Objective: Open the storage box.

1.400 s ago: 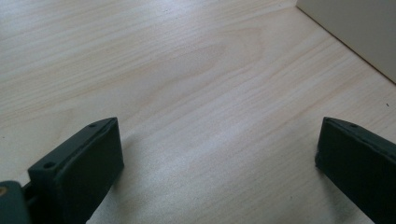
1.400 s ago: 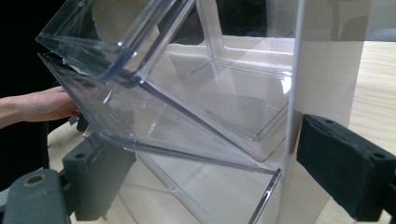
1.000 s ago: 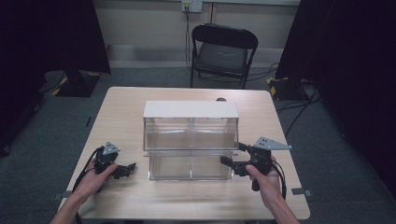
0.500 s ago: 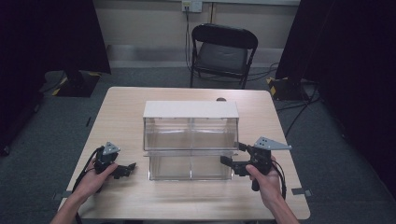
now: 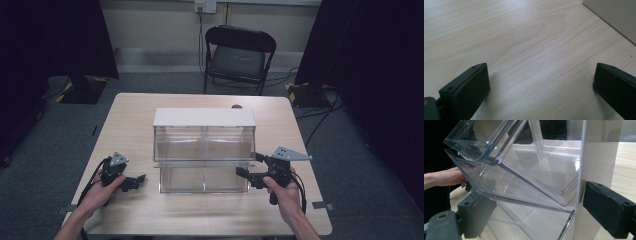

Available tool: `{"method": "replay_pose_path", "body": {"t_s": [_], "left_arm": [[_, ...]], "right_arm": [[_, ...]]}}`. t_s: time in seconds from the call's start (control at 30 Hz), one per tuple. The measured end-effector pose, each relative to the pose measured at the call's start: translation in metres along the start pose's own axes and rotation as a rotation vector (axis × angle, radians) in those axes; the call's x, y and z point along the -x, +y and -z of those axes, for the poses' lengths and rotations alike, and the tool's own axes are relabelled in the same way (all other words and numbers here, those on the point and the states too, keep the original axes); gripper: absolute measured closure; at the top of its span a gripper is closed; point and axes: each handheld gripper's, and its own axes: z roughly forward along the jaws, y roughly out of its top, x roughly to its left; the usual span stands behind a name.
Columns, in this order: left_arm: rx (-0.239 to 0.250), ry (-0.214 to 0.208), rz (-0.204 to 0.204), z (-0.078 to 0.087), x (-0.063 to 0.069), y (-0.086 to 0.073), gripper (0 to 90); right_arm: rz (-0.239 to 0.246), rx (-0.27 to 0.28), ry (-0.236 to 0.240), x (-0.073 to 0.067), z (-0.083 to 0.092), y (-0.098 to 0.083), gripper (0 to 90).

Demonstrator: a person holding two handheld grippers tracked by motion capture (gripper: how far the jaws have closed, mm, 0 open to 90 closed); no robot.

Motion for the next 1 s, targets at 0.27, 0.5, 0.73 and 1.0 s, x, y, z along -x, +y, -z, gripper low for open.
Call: {"method": "replay_pose_path", "body": {"t_s": [0.27, 0.5, 0.73, 1.0], "left_arm": [[0.0, 0.0, 0.0, 0.0, 0.0, 0.0, 0.1], [0.001, -0.002, 0.001, 0.0001, 0.0001, -0.0002, 0.1], [0.0, -0.003, -0.001, 0.0003, 0.0001, -0.0004, 0.1], [0.0, -0.004, -0.001, 0.0002, 0.0001, -0.0004, 0.1]], "right_arm": [[0.002, 0.0, -0.001, 0.0, 0.0001, 0.0, 11.0], [0.002, -0.001, 0.0, 0.0001, 0.0001, 0.0001, 11.0], [0.0, -0.002, -0.004, -0.0004, 0.0004, -0.0005, 11.1], [-0.002, 0.0, -0.01, -0.0015, 0.0003, -0.0006, 11.2]]}}
